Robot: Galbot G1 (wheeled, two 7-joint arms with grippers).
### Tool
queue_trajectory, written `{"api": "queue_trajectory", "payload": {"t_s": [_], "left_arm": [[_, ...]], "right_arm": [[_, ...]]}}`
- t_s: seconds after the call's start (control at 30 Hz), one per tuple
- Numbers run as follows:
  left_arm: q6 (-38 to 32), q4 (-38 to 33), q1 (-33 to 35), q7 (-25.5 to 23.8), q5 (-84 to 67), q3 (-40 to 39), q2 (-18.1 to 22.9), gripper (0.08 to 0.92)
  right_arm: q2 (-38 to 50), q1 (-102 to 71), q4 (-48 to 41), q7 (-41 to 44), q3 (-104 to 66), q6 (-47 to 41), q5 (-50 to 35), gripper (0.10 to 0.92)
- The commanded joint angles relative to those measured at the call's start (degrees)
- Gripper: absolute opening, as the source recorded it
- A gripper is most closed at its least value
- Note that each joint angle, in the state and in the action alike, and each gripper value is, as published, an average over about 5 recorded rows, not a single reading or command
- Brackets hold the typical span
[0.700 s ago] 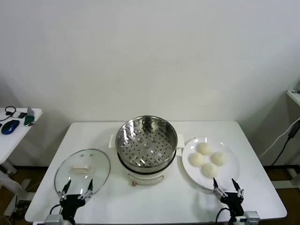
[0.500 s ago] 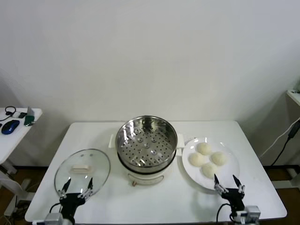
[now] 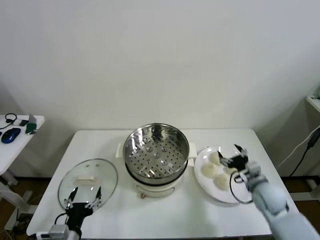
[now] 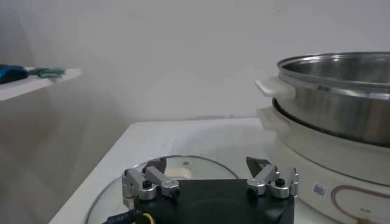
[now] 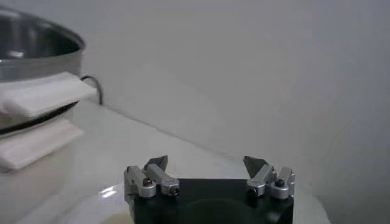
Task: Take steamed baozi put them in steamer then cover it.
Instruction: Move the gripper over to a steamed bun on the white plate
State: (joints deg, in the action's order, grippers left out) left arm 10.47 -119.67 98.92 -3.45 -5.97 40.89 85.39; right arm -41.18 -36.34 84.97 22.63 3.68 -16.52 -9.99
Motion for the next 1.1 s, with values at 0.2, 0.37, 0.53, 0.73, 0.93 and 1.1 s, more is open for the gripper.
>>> {"api": "queue_trajectory", "payload": {"t_s": [0.2, 0.37, 0.53, 0.73, 0.93, 1.1], "left_arm": [[-0.22, -0.44, 0.62, -0.03, 0.41, -0.47, 0.45, 0.823], [-0.14, -0.24, 0.75, -0.06, 0.72, -0.46, 0.42, 0.823], [-0.16, 0.08, 0.73, -0.22, 0.65, -0.06, 0.03, 0.823], [-0.29, 0.21, 0.83, -0.45, 0.48, 0.53, -0.35, 0.823], [-0.49, 0.51, 0.96, -0.52, 0.56, 0.62, -0.44, 0.823], [-0.52, 0.64, 1.06, -0.53, 0.9, 0.31, -0.3, 0.823]], "right_arm": [[7.71, 47.27, -22.78, 37.01, 45.67, 13.83, 5.14, 0.823], [2.02, 60.2, -28.97, 42.75, 61.67, 16.17, 2.26, 0.823], [-2.97, 61.96, -30.78, 42.93, 68.79, 14.46, 0.86, 0.823], [-6.73, 56.36, -32.35, 40.72, 66.83, 10.58, 0.3, 0.823], [-8.8, 50.55, -32.84, 39.34, 63.44, 8.63, 0.44, 0.823], [-10.87, 47.58, -35.64, 38.73, 61.32, 8.23, 2.09, 0.823]]}}
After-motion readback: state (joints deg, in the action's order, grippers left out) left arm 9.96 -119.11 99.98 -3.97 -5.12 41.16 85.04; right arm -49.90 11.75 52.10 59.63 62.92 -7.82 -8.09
